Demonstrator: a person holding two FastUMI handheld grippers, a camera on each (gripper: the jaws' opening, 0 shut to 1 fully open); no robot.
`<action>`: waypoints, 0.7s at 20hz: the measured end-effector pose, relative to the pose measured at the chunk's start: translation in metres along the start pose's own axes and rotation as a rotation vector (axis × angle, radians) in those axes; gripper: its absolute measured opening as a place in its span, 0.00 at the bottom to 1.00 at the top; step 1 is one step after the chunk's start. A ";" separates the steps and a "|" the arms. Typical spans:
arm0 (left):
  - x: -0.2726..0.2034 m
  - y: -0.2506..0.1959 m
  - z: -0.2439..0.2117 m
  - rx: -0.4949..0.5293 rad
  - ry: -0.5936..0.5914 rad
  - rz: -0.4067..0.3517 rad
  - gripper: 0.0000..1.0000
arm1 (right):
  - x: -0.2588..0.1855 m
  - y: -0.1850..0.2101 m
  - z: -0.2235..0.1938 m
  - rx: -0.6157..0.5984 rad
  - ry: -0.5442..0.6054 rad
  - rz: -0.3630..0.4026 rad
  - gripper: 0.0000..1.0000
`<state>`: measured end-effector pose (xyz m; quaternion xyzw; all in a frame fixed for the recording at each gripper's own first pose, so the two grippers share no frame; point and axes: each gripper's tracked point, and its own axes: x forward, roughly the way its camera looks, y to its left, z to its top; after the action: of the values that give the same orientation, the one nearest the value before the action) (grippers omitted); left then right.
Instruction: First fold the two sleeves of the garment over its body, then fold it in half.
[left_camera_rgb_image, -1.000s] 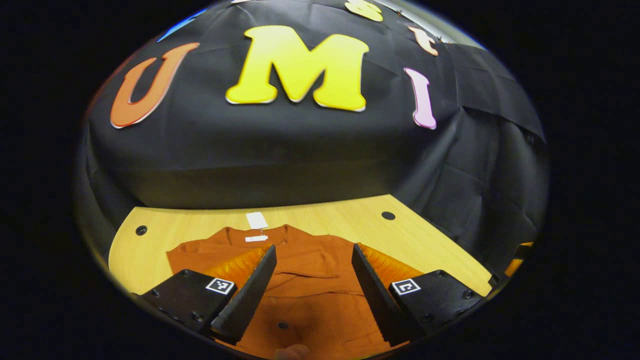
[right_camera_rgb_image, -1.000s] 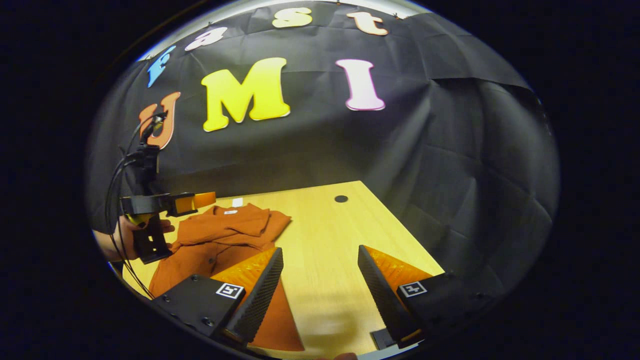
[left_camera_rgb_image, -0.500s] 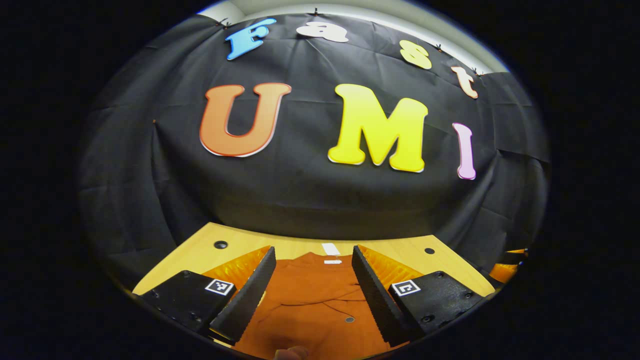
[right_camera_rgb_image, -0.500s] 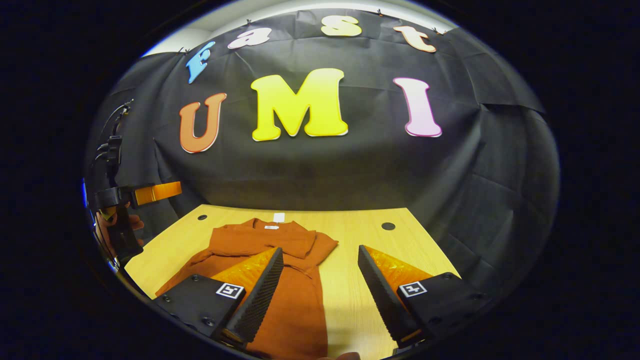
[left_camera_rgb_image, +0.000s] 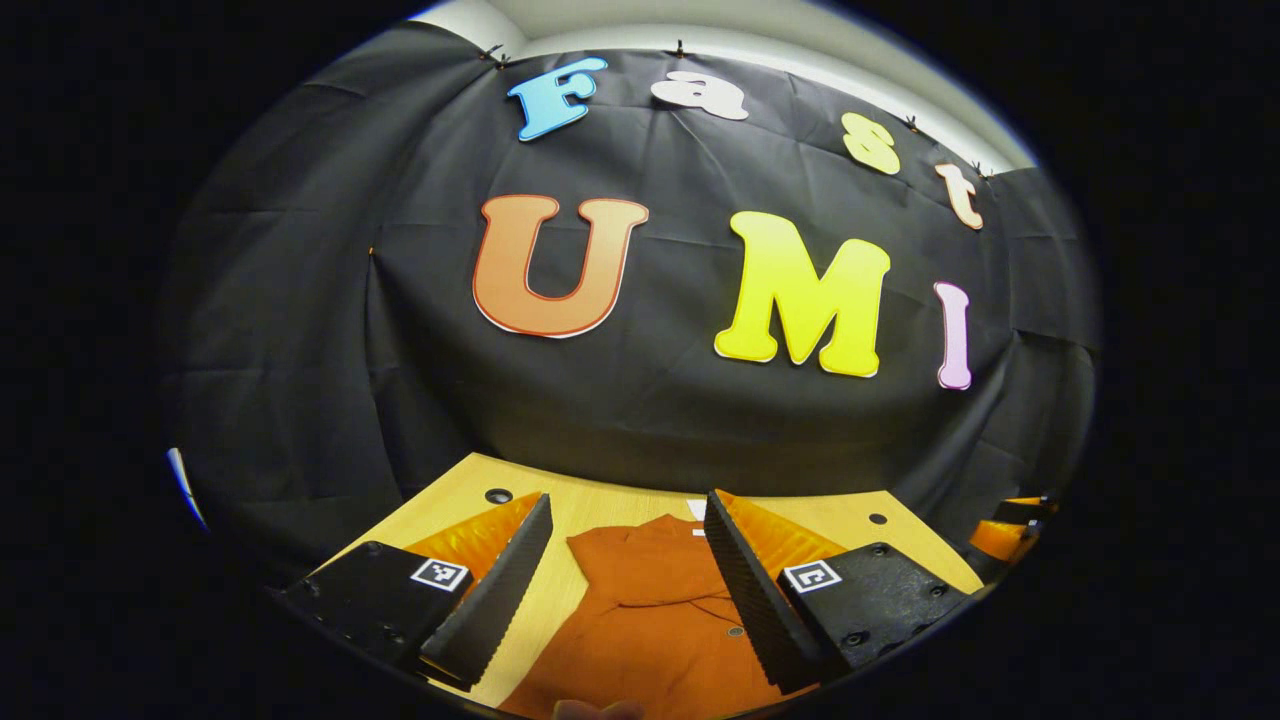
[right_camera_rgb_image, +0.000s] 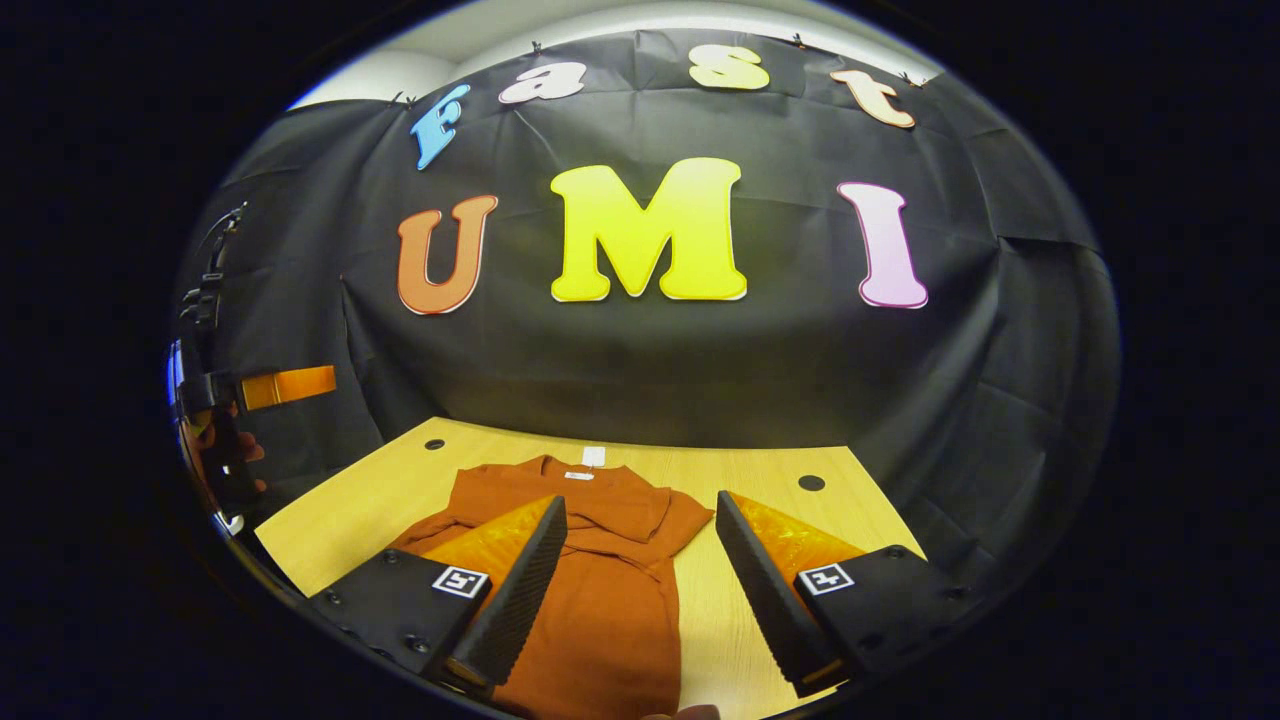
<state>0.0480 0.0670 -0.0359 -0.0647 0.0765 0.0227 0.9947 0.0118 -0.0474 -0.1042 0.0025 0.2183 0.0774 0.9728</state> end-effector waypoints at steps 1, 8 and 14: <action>-0.005 0.006 -0.006 0.006 0.011 -0.004 0.98 | -0.001 0.001 -0.004 -0.002 0.014 0.005 0.96; -0.041 0.046 -0.101 -0.017 0.286 -0.025 0.99 | -0.024 -0.014 -0.065 -0.026 0.174 0.008 0.96; -0.091 0.058 -0.226 -0.056 0.672 -0.133 0.99 | -0.061 -0.033 -0.151 0.009 0.372 0.012 0.96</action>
<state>-0.0790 0.0909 -0.2504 -0.1005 0.3949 -0.0629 0.9110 -0.1014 -0.0938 -0.2159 -0.0064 0.3947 0.0816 0.9152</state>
